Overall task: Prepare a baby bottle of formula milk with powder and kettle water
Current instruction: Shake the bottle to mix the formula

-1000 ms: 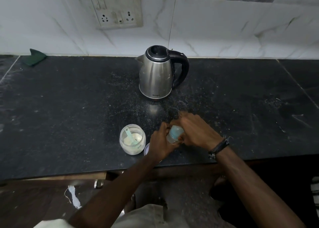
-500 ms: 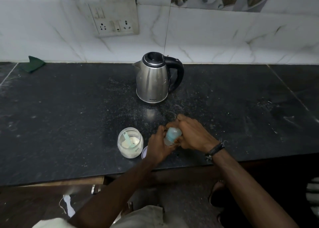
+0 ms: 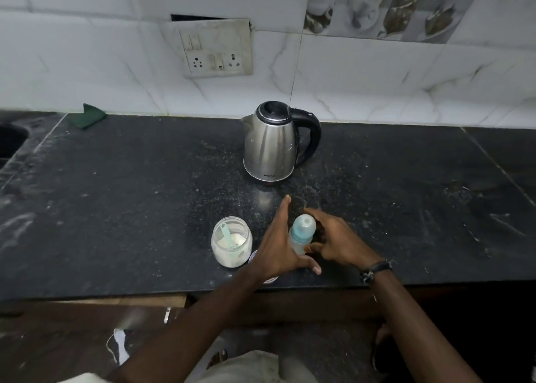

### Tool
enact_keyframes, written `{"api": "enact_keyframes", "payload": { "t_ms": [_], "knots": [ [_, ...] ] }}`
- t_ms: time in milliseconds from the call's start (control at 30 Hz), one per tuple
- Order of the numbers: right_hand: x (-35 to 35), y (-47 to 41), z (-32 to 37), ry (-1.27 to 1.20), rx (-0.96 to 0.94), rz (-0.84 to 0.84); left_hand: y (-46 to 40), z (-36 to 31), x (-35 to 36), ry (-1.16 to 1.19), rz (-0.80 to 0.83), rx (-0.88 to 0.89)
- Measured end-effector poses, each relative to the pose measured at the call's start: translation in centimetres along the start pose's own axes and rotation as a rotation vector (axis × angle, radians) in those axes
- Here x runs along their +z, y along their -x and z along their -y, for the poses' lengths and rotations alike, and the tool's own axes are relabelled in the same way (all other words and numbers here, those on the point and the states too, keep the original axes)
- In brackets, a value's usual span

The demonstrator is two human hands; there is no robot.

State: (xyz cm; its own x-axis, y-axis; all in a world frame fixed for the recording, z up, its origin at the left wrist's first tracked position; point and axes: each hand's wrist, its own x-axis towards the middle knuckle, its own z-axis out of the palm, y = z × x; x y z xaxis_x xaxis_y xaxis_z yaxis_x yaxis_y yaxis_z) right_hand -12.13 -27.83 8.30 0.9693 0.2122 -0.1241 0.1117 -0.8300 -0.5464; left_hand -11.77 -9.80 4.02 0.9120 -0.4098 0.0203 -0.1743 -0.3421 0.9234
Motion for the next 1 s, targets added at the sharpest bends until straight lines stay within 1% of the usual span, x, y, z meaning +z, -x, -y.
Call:
{"api": "enact_keyframes", "payload": {
  "t_ms": [67,133,233,300,367,433,500,533,600,667,700,733,800,833,867,900,967,1000],
  "knots": [
    [0.6,0.2,-0.5,-0.061,-0.019,-0.009,0.3,-1.0,-0.9,-0.027,-0.024,0.085],
    [1.4,0.3,-0.7,-0.105,-0.03,-0.025,0.4,-2.4,-2.1,-0.025,-0.098,0.193],
    [3.1,0.0,-1.2,-0.195,0.056,-0.03,0.1,-4.3,-4.0,0.002,-0.306,0.349],
    [4.4,0.0,-1.7,-0.252,0.109,-0.054,-0.2,-4.8,-5.8,0.022,-0.462,0.394],
    [5.4,0.0,-2.0,-0.293,0.147,-0.097,-0.2,-4.2,-7.9,0.036,-0.613,0.4],
    [6.1,0.0,-2.0,-0.312,0.171,-0.146,0.0,-2.4,-10.0,0.005,-0.77,0.378],
    [6.2,0.1,-1.9,-0.305,0.177,-0.164,0.8,0.5,-11.8,-0.032,-0.884,0.285],
    [6.2,0.1,-1.8,-0.279,0.177,-0.169,1.4,2.2,-12.5,-0.059,-0.909,0.221],
    [5.9,0.1,-1.8,-0.17,0.19,-0.185,2.9,5.8,-13.3,-0.16,-0.874,0.118],
    [5.3,0.0,-1.6,-0.142,0.233,-0.236,4.2,9.1,-13.5,-0.29,-0.75,0.02],
    [5.1,-0.1,-1.6,-0.197,0.266,-0.253,4.7,10.4,-13.5,-0.356,-0.678,-0.035],
    [4.7,-0.1,-1.4,-0.294,0.294,-0.233,5.0,11.4,-13.3,-0.414,-0.611,-0.088],
    [3.6,-0.1,-0.4,-0.414,0.294,-0.171,5.2,12.7,-13.0,-0.484,-0.499,-0.179],
    [3.4,-0.1,-0.2,-0.457,0.266,-0.185,5.3,13.1,-12.9,-0.509,-0.456,-0.207],
    [3.1,-0.4,0.3,-0.527,0.316,-0.214,5.3,13.4,-12.7,-0.539,-0.423,-0.214],
    [2.6,-0.5,0.5,-0.534,0.361,-0.243,5.4,13.7,-12.6,-0.571,-0.4,-0.209],
    [1.8,-0.4,1.0,-0.34,0.398,-0.202,5.4,13.9,-12.5,-0.619,-0.388,-0.199],
    [1.8,-0.4,1.1,-0.3,0.378,-0.179,5.5,13.9,-12.5,-0.632,-0.389,-0.196]
  ]
}}
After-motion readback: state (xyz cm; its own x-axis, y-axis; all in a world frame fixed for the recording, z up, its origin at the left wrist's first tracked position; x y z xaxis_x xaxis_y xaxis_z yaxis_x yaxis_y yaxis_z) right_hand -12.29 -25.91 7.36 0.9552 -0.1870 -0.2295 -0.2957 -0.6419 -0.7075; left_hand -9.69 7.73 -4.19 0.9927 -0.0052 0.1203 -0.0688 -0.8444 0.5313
